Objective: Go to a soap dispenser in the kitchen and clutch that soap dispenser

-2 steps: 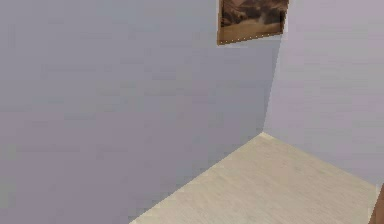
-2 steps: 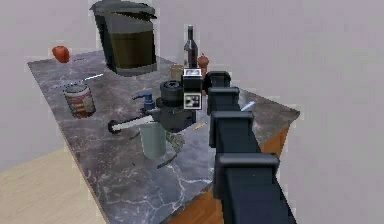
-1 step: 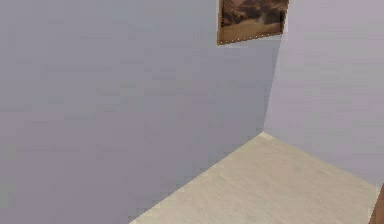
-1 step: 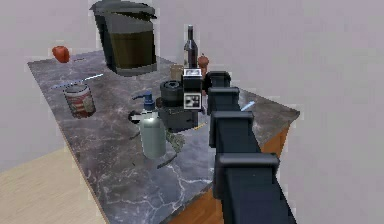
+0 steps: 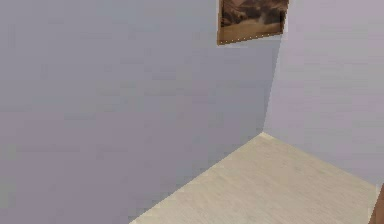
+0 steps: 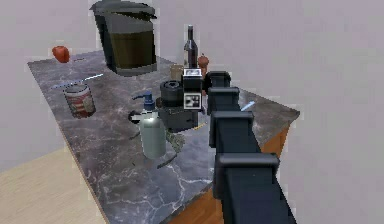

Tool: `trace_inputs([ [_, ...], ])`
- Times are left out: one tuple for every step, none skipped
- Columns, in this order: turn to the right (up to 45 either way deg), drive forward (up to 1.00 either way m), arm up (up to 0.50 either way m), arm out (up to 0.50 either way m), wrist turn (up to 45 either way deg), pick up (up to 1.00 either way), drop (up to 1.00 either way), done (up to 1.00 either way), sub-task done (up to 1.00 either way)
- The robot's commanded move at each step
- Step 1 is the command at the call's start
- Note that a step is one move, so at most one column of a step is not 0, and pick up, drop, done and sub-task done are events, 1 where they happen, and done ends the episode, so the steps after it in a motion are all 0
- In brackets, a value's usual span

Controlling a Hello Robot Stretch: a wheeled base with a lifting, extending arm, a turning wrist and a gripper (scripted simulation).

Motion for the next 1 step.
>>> trace_inputs([
  [0.0, 0.00, 0.00, 0.00, 0.0, 0.00, 0.00, 1.00, 0.00],
])
